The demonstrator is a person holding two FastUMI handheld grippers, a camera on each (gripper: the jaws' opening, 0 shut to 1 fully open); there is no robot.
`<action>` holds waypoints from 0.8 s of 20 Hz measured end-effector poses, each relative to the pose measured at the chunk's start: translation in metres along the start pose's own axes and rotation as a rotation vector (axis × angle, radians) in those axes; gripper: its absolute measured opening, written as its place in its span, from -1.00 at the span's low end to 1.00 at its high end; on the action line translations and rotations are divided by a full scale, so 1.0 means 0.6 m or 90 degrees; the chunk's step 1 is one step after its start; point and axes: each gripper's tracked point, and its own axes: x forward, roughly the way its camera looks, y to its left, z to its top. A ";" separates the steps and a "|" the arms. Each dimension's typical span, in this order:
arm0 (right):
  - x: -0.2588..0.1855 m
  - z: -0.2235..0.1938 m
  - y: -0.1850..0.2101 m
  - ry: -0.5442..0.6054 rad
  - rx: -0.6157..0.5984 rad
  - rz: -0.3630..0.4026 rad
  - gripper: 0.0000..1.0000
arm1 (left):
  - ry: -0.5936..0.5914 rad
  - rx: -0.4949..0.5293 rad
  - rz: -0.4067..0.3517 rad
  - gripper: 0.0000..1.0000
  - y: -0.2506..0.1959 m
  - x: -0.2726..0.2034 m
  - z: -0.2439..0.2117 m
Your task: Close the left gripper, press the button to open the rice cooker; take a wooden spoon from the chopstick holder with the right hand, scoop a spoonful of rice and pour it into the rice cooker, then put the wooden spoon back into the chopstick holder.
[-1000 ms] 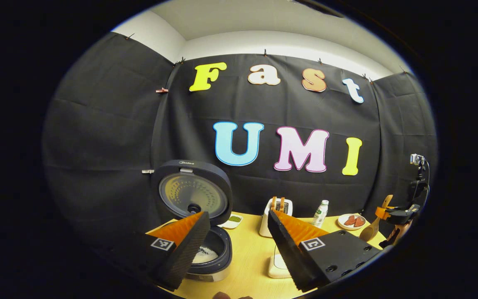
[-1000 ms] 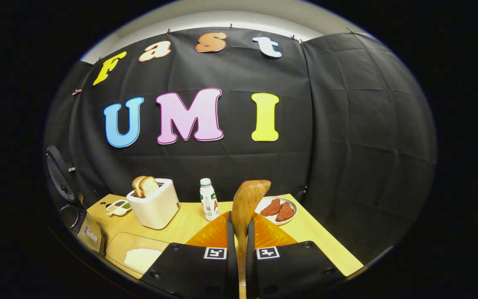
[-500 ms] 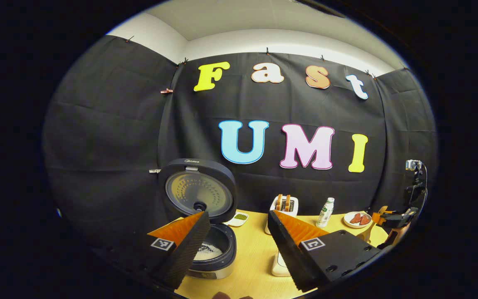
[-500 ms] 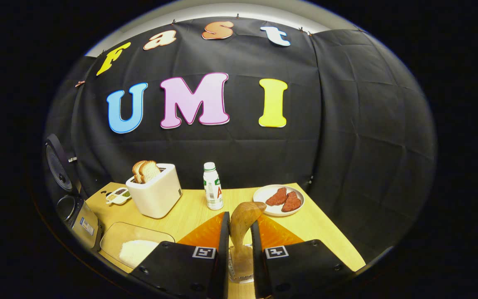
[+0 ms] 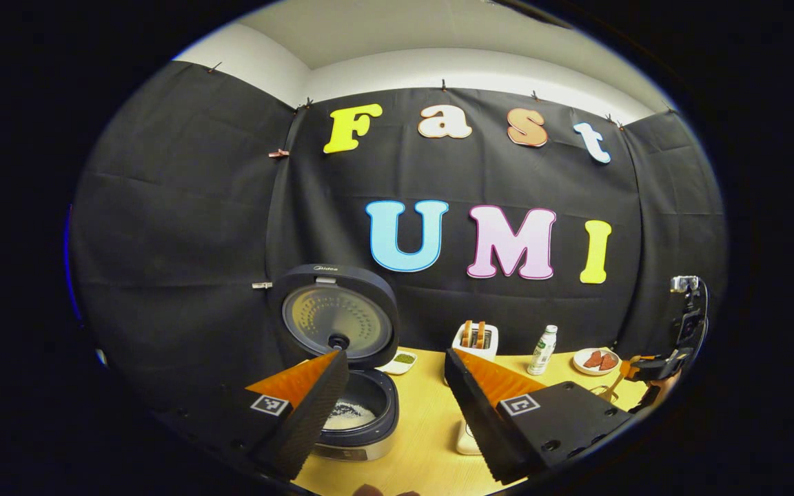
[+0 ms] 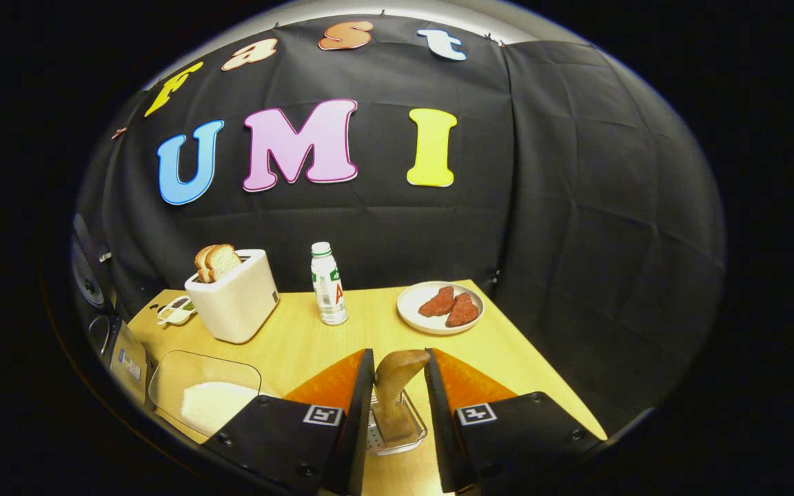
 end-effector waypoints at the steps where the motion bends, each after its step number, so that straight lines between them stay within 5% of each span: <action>1: -0.006 0.015 -0.003 -0.017 -0.012 -0.006 -0.07 | -0.001 0.000 -0.002 0.90 -0.001 -0.002 0.002; 10: -0.068 0.053 0.030 -0.058 -0.004 0.017 -0.05 | -0.016 -0.008 -0.005 0.90 0.022 0.009 0.007; 16: -0.107 0.068 0.070 -0.075 -0.003 0.035 -0.06 | -0.042 0.021 -0.010 0.90 0.075 0.083 0.065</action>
